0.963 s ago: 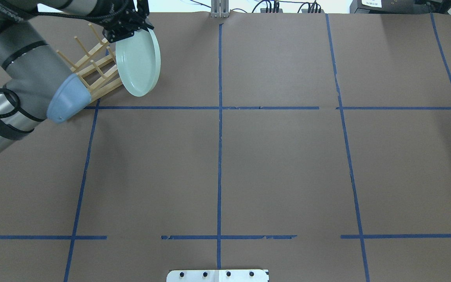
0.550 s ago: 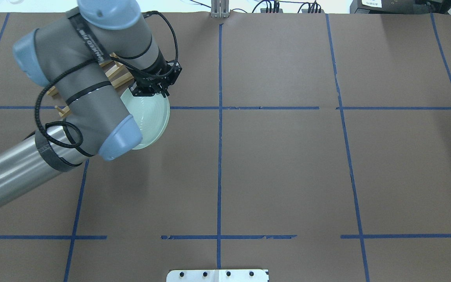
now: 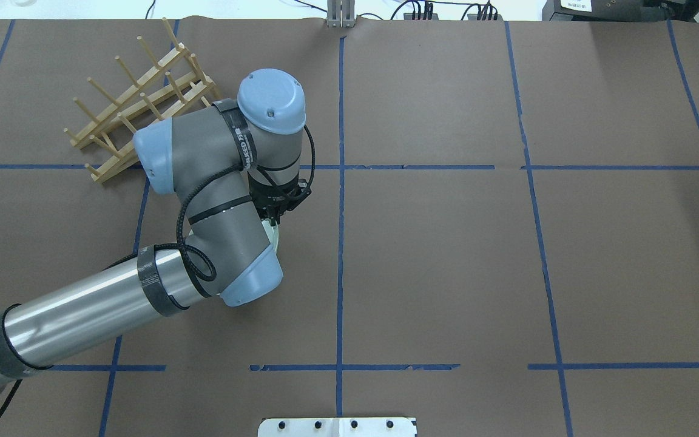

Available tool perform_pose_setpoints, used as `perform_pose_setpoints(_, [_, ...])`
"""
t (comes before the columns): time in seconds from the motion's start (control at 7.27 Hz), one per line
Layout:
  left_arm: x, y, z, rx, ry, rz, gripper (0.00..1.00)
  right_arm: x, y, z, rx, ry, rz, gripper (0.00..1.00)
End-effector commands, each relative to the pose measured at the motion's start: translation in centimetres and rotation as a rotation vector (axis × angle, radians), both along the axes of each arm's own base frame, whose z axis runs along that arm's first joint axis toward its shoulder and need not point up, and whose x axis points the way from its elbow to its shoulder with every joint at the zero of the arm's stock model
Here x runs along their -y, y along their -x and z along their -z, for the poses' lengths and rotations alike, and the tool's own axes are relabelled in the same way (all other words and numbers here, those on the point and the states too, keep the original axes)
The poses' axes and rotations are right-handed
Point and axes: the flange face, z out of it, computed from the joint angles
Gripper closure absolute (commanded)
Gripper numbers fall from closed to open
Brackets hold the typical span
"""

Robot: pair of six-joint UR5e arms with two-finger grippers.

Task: Place plate on table
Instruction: 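Carry the plate toward the robot and lower it flat onto the table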

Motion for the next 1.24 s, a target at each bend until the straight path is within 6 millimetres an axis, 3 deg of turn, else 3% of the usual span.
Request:
perform_pose_setpoints(0.0, [-2.0, -2.2, -0.5, 0.033, -0.026, 0.006, 1.0, 0.1, 0.0, 0.0, 0.0, -0.001, 0.0, 0.0])
perform_pose_setpoints(0.55, [-2.5, -2.7, -1.7, 0.07, -0.058, 0.016, 1.0, 0.1, 0.0, 0.0, 0.0, -0.001, 0.0, 0.0])
perform_pose_setpoints(0.69, [-2.6, -2.6, -1.9, 0.07, -0.057, 0.015, 0.88, 0.1, 0.0, 0.0, 0.0, -0.001, 0.0, 0.0])
perform_pose_setpoints(0.83, [-2.6, -2.7, -2.4, 0.073, -0.055, 0.012, 0.16, 0.1, 0.0, 0.0, 0.0, -0.001, 0.0, 0.0])
perform_pose_setpoints(0.96, [-2.6, -2.2, -2.4, 0.068, -0.063, 0.006, 0.0, 0.1, 0.0, 0.0, 0.0, -0.001, 0.0, 0.0])
perform_pose_setpoints(1.1, [-0.3, 0.3, -1.5, 0.055, -0.077, 0.051, 0.0, 0.1, 0.0, 0.0, 0.0, -0.001, 0.0, 0.0])
